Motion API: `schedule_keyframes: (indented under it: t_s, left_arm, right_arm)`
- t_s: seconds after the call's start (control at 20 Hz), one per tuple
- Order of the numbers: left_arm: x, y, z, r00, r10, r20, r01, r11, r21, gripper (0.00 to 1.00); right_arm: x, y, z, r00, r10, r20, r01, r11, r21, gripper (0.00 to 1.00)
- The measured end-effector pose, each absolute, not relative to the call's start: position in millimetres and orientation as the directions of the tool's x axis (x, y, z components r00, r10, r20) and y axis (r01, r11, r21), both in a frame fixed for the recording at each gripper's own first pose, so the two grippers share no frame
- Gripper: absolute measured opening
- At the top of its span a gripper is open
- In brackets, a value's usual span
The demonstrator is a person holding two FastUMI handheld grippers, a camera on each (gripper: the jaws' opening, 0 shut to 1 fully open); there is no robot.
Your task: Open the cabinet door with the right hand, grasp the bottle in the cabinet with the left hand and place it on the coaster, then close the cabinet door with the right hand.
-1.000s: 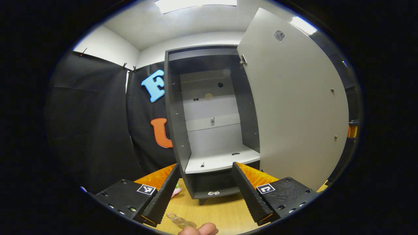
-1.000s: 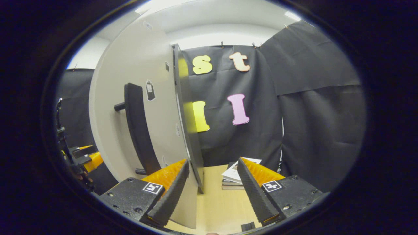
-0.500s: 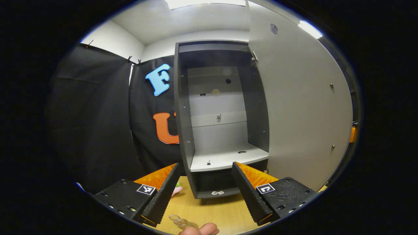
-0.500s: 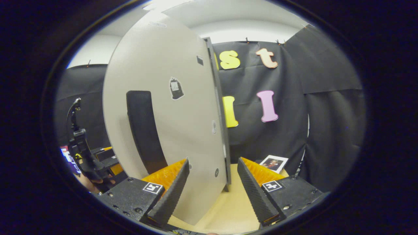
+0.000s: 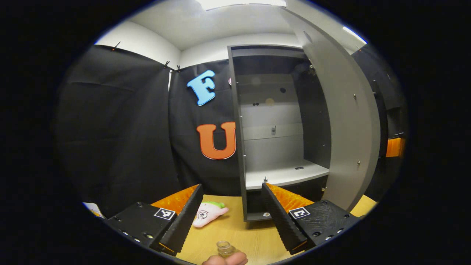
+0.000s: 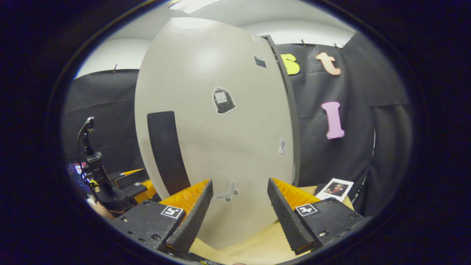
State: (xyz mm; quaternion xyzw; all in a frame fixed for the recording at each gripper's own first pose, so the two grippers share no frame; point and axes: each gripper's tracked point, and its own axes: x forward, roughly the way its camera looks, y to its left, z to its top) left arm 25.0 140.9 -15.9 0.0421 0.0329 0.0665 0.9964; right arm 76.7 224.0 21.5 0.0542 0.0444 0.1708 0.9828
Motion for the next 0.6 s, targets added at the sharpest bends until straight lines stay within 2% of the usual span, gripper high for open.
schedule_keyframes:
  t_s: [0.35, 0.6]
  left_arm:
    - [9, 179, -22, 0.972, 0.219, -0.079, -0.212, 0.973, 0.094, 0.96]
    - [6, 189, -30, 0.964, 0.246, -0.102, -0.238, 0.967, 0.088, 0.96]
  right_arm:
    - [88, 279, 19, 0.879, 0.467, -0.091, -0.454, 0.881, 0.134, 0.96]
    - [90, 287, 14, 0.870, 0.481, -0.105, -0.466, 0.874, 0.138, 0.96]
